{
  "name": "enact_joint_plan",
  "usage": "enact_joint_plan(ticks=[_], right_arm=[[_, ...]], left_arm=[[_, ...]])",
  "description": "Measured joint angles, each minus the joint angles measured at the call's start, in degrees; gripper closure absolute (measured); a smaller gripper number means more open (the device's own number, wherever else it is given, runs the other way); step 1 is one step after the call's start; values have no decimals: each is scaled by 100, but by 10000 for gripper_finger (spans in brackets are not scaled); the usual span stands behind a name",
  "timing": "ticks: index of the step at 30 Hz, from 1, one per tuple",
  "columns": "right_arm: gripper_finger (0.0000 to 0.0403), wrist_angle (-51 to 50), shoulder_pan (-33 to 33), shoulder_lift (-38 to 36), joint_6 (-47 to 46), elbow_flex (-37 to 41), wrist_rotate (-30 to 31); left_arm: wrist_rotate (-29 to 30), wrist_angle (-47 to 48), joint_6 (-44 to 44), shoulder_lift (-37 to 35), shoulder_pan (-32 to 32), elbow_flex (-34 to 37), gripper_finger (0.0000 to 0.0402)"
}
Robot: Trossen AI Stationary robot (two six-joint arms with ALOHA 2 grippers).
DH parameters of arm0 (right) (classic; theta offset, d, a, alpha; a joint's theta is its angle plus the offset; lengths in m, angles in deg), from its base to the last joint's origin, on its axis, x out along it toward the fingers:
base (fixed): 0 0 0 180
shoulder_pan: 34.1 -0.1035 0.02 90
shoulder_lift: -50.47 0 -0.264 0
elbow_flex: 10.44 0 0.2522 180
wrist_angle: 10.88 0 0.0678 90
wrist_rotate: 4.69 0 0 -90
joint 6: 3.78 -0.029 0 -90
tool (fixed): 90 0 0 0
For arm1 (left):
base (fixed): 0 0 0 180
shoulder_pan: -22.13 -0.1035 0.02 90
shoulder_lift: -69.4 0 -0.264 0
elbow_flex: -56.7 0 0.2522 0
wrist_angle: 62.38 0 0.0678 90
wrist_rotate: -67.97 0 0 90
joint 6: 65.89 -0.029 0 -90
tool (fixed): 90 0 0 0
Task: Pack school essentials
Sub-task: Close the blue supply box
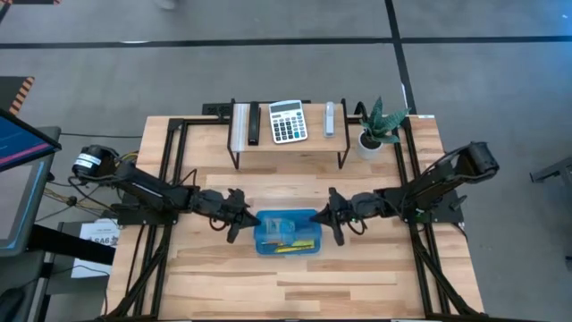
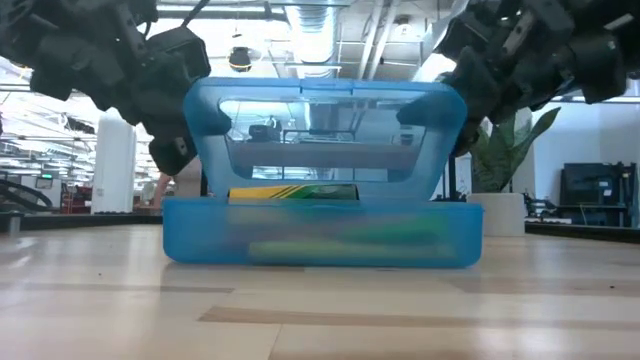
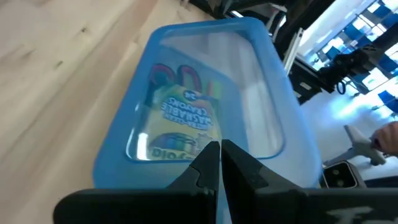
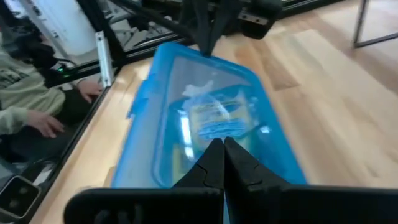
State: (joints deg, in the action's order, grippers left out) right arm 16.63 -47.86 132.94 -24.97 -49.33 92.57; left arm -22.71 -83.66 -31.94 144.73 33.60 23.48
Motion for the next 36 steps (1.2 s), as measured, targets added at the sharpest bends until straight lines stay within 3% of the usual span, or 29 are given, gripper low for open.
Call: enact_joint_plan(ticks=[8, 20, 25, 36], right_arm=[[390, 609, -298, 614, -131, 0, 16], [390, 1083, -350, 1250, -278, -26, 25], [390, 1037, -350, 1250, -280, -75, 22], [390, 948, -391, 1248, -282, -170, 1]], left_arm=[[496, -2, 37, 0, 524, 0, 397], [778, 2, 28, 2, 844, 0, 397], [1337, -116, -33, 95, 900, 4, 397], [1307, -305, -185, 1169, 1126, -579, 397]])
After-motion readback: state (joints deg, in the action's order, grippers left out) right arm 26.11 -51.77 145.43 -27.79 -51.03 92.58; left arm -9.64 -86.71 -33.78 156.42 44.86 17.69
